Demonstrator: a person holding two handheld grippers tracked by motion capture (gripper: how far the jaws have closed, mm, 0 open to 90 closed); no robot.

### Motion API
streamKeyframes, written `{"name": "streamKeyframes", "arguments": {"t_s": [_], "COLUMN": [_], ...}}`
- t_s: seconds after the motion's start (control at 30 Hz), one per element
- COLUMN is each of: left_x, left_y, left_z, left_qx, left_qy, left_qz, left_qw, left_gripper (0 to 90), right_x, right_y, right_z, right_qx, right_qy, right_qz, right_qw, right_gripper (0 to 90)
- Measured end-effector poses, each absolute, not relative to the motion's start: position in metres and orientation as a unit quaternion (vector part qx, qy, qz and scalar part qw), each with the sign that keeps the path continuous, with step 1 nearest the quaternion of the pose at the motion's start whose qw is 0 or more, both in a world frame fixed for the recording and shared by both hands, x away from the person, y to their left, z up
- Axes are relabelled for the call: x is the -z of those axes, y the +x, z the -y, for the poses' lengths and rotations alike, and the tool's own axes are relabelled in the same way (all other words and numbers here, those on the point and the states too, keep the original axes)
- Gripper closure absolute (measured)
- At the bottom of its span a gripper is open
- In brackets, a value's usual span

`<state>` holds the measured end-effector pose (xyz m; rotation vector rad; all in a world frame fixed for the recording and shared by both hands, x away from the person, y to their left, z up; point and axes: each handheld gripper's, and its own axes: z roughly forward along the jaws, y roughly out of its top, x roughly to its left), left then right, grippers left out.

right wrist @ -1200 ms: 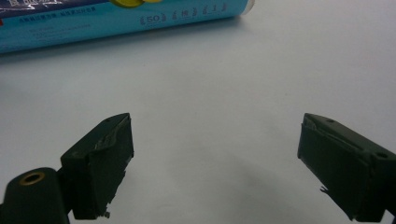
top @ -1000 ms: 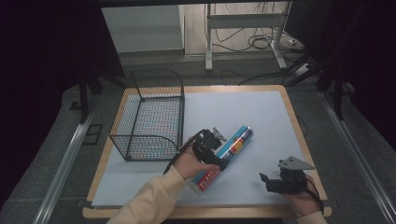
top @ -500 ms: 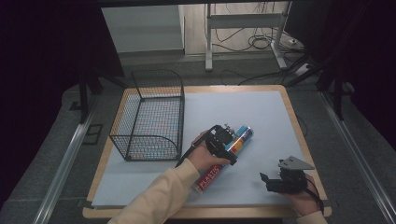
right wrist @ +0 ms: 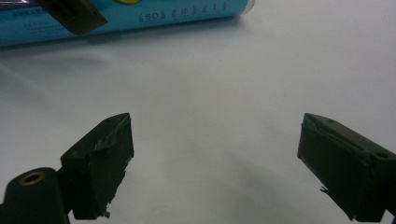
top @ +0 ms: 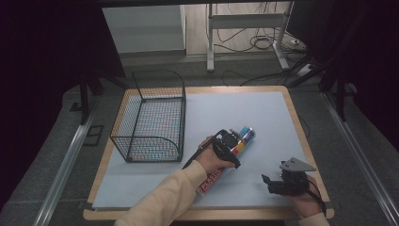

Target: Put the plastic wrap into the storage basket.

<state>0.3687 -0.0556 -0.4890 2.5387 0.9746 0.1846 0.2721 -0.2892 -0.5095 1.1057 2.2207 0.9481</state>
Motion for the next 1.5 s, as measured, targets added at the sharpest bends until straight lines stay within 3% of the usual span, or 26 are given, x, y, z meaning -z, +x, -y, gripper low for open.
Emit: {"name": "streamKeyframes", "arguments": {"t_s": [0.4,0.8,1.5], "left_x": [0.497,0.492,0.451], "left_y": [0.371,0.377,0.374], "left_z": [0.061,0.056,0.033], "left_qx": [-0.074,-0.042,-0.045], "left_qy": [0.913,0.913,0.915], "left_qz": [-0.358,-0.362,-0.337], "left_qw": [0.179,0.182,0.218], "left_gripper": [28.7,29.9,30.8], "right_x": [0.51,0.51,0.509], "right_y": [0.273,0.273,0.273], "right_z": [0.29,0.29,0.291], "right_qx": [-0.343,-0.342,-0.343], "right_qy": [0.406,0.407,0.409], "right_qz": [-0.811,-0.81,-0.808], "right_qw": [0.245,0.248,0.25], "right_gripper": [10.7,10.8,10.8]}}
